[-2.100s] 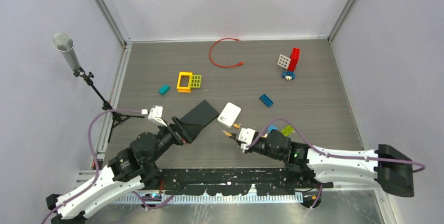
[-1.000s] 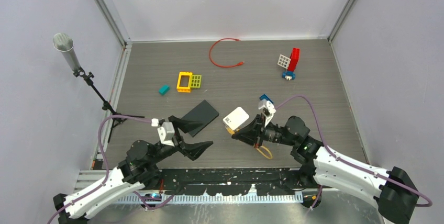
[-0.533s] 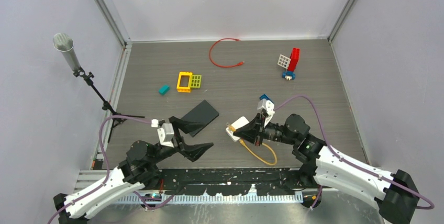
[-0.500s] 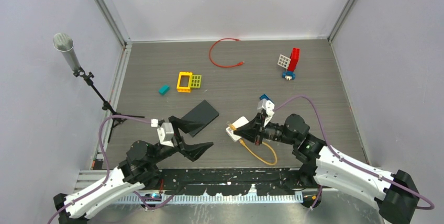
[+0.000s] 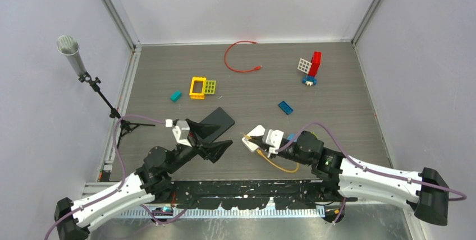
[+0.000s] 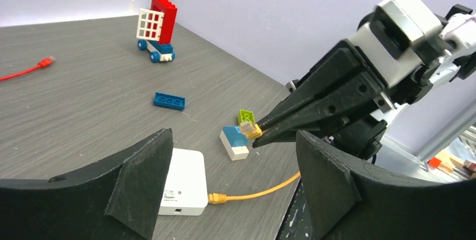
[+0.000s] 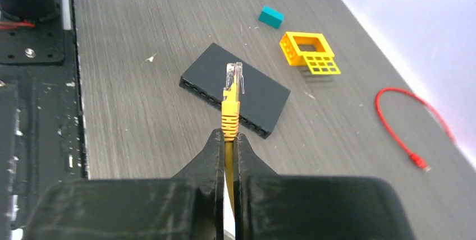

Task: Insert the plug into the switch port
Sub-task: Pick up the connector from the center of the board.

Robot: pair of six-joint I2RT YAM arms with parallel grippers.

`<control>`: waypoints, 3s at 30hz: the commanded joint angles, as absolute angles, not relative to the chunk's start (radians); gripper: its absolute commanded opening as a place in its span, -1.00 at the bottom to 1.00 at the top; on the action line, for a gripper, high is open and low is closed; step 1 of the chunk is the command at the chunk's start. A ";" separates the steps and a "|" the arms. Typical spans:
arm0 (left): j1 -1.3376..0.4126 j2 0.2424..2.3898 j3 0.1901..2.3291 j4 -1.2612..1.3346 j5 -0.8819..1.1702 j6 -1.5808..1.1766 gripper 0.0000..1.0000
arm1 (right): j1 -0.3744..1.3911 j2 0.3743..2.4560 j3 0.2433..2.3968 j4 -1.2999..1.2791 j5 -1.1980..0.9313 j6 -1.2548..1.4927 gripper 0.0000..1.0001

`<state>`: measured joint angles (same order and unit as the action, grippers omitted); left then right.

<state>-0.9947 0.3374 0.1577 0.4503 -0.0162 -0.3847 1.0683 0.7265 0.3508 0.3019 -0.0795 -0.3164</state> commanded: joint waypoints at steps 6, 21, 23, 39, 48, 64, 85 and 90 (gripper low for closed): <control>-0.997 0.524 0.216 0.709 0.081 -0.430 0.47 | 1.233 0.786 0.417 0.452 0.223 -0.658 -0.99; -0.997 0.720 0.284 0.785 0.144 -0.474 -0.06 | 1.317 0.810 0.453 0.427 0.245 -0.709 -0.99; -0.997 0.735 0.287 0.798 0.148 -0.478 -0.22 | 1.322 0.804 0.452 0.422 0.245 -0.709 -0.99; -0.996 0.770 0.300 0.786 0.200 -0.492 -1.00 | 1.333 0.739 0.431 0.370 0.167 -0.686 -0.64; -0.997 0.692 0.208 0.835 0.438 -0.271 -1.00 | 1.331 0.535 0.450 0.185 0.124 -0.268 0.11; -0.996 0.537 0.179 0.679 0.719 -0.027 -1.00 | 1.330 0.596 0.386 0.230 -0.158 -0.130 0.14; -0.996 0.573 0.178 0.710 0.719 -0.037 -1.00 | 1.331 0.630 0.285 0.508 -0.119 -0.107 -0.17; -0.996 0.571 0.178 0.710 0.714 -0.038 -1.00 | 1.331 0.633 0.286 0.502 -0.127 -0.107 -0.17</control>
<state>-0.9936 0.5758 0.1783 0.6727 0.7048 -0.0437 1.3266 0.6403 0.2905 0.4484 -0.1276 -0.1204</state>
